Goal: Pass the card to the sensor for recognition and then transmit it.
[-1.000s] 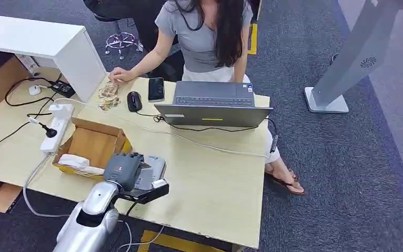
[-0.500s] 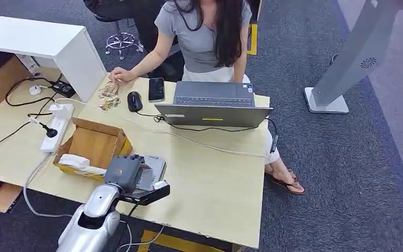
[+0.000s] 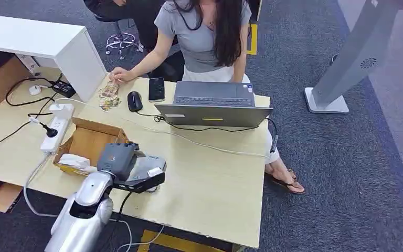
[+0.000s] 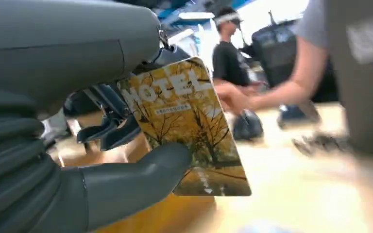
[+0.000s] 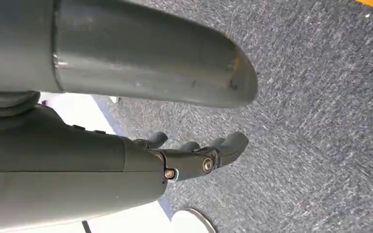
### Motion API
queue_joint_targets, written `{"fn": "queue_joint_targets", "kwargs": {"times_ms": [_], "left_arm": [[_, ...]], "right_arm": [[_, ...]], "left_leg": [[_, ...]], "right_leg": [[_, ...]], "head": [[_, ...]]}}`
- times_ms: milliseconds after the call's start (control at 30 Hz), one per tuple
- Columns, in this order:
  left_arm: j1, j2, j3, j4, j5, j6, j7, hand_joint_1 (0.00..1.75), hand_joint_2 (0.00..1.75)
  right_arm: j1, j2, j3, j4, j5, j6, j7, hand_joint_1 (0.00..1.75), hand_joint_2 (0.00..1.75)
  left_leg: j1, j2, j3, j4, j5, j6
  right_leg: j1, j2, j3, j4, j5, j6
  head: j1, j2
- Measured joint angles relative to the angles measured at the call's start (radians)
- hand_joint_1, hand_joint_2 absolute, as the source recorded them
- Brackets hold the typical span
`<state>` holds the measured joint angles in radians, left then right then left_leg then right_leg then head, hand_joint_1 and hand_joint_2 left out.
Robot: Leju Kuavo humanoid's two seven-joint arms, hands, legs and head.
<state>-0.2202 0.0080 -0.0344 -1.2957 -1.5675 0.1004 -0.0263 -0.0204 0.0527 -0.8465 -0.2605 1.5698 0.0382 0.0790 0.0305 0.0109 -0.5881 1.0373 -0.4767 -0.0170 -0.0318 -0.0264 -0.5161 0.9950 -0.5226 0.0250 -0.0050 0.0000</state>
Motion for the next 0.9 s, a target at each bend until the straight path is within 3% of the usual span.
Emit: {"fn": "queue_joint_targets", "kwargs": {"times_ms": [300,900], "left_arm": [[-0.126,0.065,0.059,-0.108,0.012,-0.018,0.032,1.75,1.75],[-0.174,0.124,0.131,-0.14,-0.002,-0.026,0.049,1.75,1.75]], "right_arm": [[0.004,-0.003,0.001,0.002,0.0,-0.002,-0.036,0.0,0.0],[0.005,-0.004,0.002,0.006,0.0,-0.007,-0.024,0.0,0.0]], "left_leg": [[0.0,0.0,0.0,0.0,0.001,0.0],[0.0,0.0,0.0,0.0,0.001,0.0]], "right_leg": [[0.0,0.0,0.0,0.0,0.0,0.0],[0.0,0.0,0.0,0.0,0.0,0.0]], "head": [[0.0,0.0],[0.0,0.0]]}}
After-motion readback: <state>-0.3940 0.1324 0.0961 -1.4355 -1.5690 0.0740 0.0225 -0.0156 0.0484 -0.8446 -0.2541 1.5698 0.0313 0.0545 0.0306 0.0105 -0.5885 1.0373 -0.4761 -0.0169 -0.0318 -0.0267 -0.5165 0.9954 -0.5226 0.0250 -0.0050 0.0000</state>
